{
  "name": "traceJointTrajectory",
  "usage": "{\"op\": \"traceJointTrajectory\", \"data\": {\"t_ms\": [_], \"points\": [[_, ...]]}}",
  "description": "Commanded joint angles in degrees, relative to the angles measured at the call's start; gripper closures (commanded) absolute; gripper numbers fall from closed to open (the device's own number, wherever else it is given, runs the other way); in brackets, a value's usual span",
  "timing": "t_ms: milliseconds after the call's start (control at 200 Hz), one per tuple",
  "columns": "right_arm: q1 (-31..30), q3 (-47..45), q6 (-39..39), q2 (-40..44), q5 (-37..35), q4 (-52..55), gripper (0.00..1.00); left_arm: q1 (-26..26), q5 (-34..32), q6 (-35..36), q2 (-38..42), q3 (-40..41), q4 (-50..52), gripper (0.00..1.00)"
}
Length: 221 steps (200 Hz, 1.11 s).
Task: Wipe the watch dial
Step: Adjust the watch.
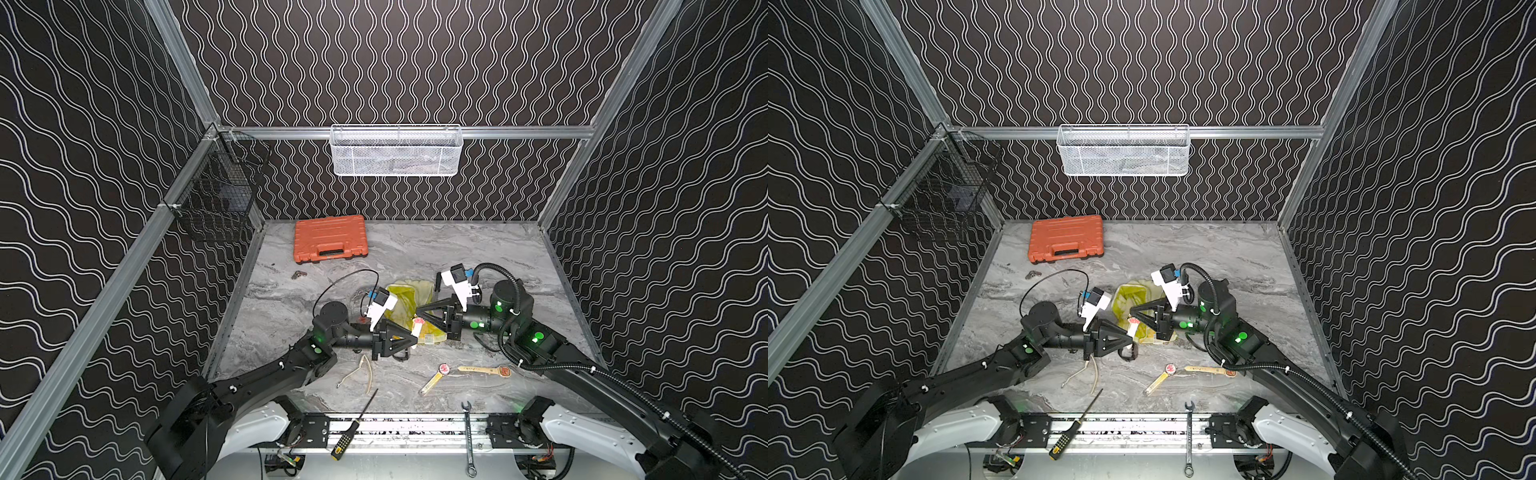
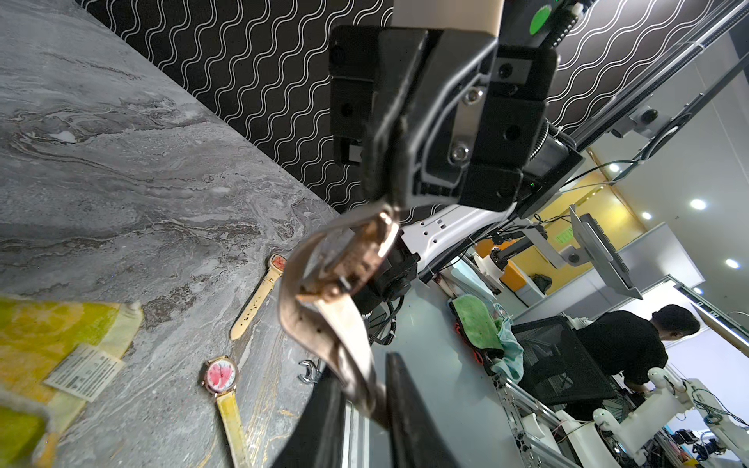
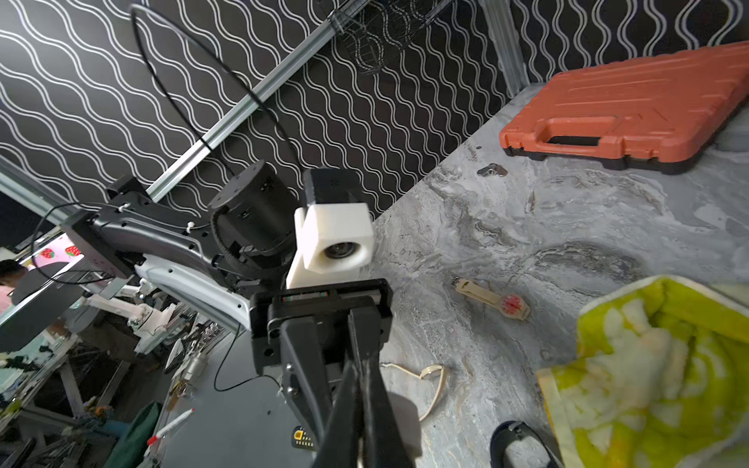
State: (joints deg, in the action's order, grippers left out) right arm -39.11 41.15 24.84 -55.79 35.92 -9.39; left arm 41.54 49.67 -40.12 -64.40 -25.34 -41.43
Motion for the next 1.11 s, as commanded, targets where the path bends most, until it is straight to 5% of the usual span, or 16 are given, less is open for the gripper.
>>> {"op": "traceJointTrajectory", "data": {"t_ms": [0,330,560,811,1101], "points": [[0.6,-0.7,4.3,-0.1,3.8,-6.6,1.0,0.0,0.0,1.1,-0.8,-0.1,-2.5,0.64],[1.1,-1.7,9.9,-1.4,7.8,-12.6,1.0,-0.1,-0.7,0.1,-3.0,-0.2,-7.8,0.46],[1.1,-2.4,13.0,-2.0,10.4,-15.8,1.0,0.0,-2.7,4.9,0.0,-1.0,-2.8,0.43],[1.1,-3.8,16.9,-4.0,14.1,-21.6,1.0,-0.1,-2.3,8.2,2.2,-1.4,-0.5,0.6],[1.1,-4.4,18.4,-4.5,14.4,-23.6,1.0,0.0,-6.0,8.0,5.1,4.8,-13.4,0.75]]}}
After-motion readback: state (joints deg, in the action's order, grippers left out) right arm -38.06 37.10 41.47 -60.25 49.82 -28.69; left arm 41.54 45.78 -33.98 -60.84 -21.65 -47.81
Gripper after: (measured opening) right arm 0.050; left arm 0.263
